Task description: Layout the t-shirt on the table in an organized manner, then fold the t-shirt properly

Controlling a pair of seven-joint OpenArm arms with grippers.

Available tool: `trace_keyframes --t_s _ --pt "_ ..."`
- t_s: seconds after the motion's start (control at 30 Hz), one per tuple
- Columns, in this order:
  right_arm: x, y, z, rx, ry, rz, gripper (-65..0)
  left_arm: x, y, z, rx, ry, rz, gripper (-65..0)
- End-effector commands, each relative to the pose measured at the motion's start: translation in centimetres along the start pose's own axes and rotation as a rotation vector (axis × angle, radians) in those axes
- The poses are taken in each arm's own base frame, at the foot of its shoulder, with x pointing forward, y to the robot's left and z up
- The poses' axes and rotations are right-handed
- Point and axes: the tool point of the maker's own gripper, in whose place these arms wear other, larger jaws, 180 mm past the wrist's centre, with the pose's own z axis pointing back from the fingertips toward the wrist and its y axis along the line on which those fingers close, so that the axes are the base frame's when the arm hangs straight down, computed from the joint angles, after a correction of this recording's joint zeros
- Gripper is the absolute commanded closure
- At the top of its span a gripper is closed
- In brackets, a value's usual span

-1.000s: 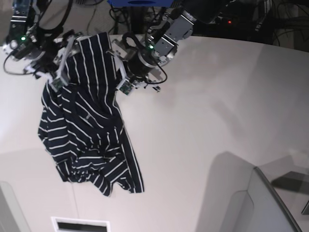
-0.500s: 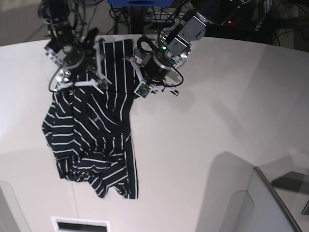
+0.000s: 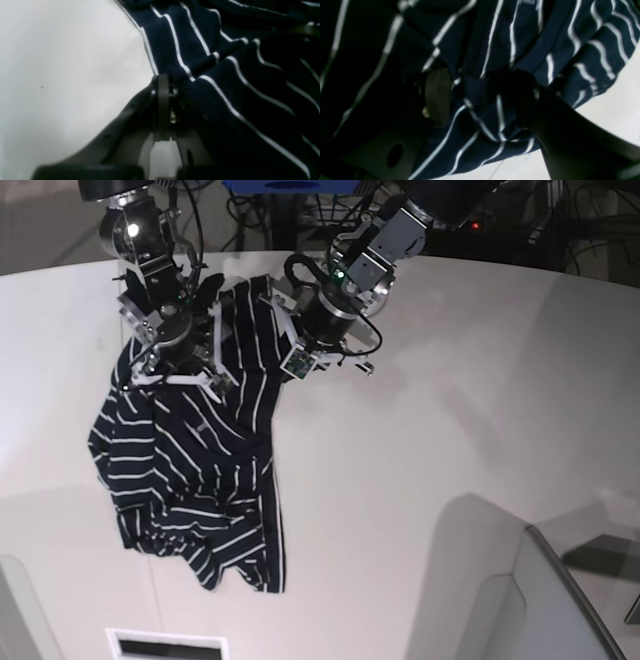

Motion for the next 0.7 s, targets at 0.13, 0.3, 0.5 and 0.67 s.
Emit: trace_keyframes --t_s 0.13,0.3,0.5,0.67 --pt "0.5 -1.1 -0.1 -0.025 -0.006 0.0 -31.5 -7.1 0.6 1.8 0.008 0.279 -0.012 0.0" --pt "0.5 -1.2 0.0 -0.029 -0.005 0.001 0.0 -7.9 1.5 2.2 0.02 0.295 -0.028 0.0" --pt "1.8 -2.4 1.8 -0.07 -0.036 -0.004 -0.5 -9.5 5.1 3.3 0.122 0.329 0.05 0.0" --pt "3.3 -4.7 3.3 -0.131 -0.06 -0.016 -0.5 -11.3 8.2 4.8 0.21 0.361 0.106 0.0"
